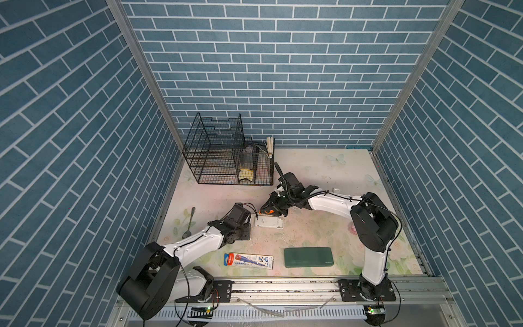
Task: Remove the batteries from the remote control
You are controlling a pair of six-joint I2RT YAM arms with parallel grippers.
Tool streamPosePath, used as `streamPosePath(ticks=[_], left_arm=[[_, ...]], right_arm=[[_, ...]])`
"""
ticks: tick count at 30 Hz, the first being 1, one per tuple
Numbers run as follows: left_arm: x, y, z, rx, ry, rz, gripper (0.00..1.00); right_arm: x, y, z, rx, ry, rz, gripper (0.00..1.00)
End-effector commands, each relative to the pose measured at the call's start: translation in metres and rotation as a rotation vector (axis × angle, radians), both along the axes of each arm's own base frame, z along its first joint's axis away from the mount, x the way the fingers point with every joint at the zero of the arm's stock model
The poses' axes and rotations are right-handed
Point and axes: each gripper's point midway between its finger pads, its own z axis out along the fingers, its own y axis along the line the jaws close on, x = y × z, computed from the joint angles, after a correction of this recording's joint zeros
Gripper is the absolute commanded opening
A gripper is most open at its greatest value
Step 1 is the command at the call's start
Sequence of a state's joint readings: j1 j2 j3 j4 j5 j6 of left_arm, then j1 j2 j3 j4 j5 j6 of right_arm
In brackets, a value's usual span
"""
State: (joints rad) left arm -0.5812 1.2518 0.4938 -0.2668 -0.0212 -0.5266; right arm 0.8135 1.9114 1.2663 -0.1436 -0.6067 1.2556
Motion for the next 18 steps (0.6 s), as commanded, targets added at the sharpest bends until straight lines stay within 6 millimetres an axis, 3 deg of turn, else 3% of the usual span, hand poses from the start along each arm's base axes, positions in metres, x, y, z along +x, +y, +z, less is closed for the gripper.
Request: streamPosePath(ticks=[1,18], left_arm=[[-0.0225,-0.0013,-0.0154,-0.007,0.092,-0.037,0.34],[-0.0224,-0.0018,-0.0144,-0.010,0.087,-0.039,0.33]], right_arm=[[-0.0057,-0.0109,-0.0043,-0.043,-0.019,0.002,0.00],[-0.0017,-0.0020,-0.0056,-0.028,-0.023,0.014,0.00]])
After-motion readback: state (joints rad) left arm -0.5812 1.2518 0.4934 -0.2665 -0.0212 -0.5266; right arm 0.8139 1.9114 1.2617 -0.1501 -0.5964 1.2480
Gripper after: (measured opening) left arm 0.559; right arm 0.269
